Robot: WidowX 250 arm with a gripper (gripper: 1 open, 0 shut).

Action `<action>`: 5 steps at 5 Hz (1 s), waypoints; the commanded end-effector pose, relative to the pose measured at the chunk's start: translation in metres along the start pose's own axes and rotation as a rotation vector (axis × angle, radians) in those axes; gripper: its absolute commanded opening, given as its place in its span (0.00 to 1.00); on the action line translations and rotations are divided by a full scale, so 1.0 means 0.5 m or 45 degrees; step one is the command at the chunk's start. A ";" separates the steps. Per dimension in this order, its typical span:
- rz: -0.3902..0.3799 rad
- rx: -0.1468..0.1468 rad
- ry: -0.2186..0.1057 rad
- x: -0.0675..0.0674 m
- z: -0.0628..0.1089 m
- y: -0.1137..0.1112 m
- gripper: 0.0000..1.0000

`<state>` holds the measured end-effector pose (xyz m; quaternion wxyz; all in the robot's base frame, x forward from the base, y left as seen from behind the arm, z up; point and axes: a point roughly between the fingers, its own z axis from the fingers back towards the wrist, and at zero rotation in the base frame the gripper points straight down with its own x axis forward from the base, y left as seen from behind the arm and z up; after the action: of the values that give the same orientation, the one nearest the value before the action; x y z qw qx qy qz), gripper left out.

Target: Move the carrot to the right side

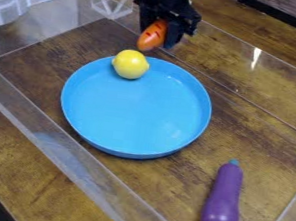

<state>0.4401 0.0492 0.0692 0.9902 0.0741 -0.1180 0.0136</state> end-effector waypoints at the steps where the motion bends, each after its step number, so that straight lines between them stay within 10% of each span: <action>1: 0.001 -0.012 -0.134 0.029 0.070 -0.009 0.00; 2: 0.005 -0.023 -0.136 0.027 0.063 -0.014 1.00; 5: 0.013 -0.005 -0.082 -0.018 0.060 0.041 1.00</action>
<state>0.4201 0.0581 0.0597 0.9926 0.0662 -0.1012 0.0073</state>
